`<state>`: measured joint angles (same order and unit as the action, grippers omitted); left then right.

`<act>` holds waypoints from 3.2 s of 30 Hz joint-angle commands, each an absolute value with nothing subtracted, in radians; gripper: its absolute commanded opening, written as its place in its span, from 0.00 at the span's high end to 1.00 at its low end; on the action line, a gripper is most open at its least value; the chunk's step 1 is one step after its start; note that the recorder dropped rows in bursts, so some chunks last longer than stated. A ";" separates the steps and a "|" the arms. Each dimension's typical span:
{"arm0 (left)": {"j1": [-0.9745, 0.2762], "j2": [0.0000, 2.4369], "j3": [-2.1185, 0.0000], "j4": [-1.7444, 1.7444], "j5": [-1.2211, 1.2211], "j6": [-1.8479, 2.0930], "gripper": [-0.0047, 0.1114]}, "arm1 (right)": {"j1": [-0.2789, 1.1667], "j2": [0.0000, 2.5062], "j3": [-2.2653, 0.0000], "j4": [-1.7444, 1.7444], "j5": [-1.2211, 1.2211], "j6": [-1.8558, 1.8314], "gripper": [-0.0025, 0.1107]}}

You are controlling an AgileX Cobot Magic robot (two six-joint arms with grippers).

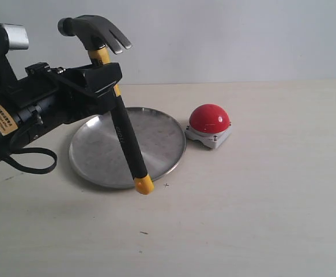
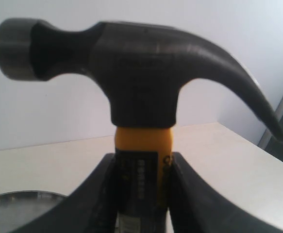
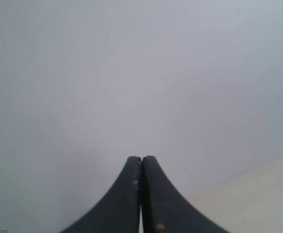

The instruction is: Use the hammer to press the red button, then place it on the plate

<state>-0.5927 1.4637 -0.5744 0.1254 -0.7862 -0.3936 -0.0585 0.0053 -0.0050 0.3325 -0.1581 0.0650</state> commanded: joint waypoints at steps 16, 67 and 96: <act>-0.592 1.443 -0.581 0.119 -0.863 -0.479 0.96 | -0.017 0.795 -0.556 0.758 0.466 -0.502 0.98; -0.592 1.441 -0.585 0.123 -0.859 -0.471 0.96 | 0.801 1.255 -0.515 -0.510 -0.334 0.606 0.88; -0.592 1.441 -0.585 0.123 -0.859 -0.471 0.96 | 0.801 1.782 -0.750 -0.123 -0.623 -0.026 0.34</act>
<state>-0.5927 1.4637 -0.5744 0.1292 -0.7862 -0.4806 0.8006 1.7610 -0.7216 -0.1307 -0.6352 0.0058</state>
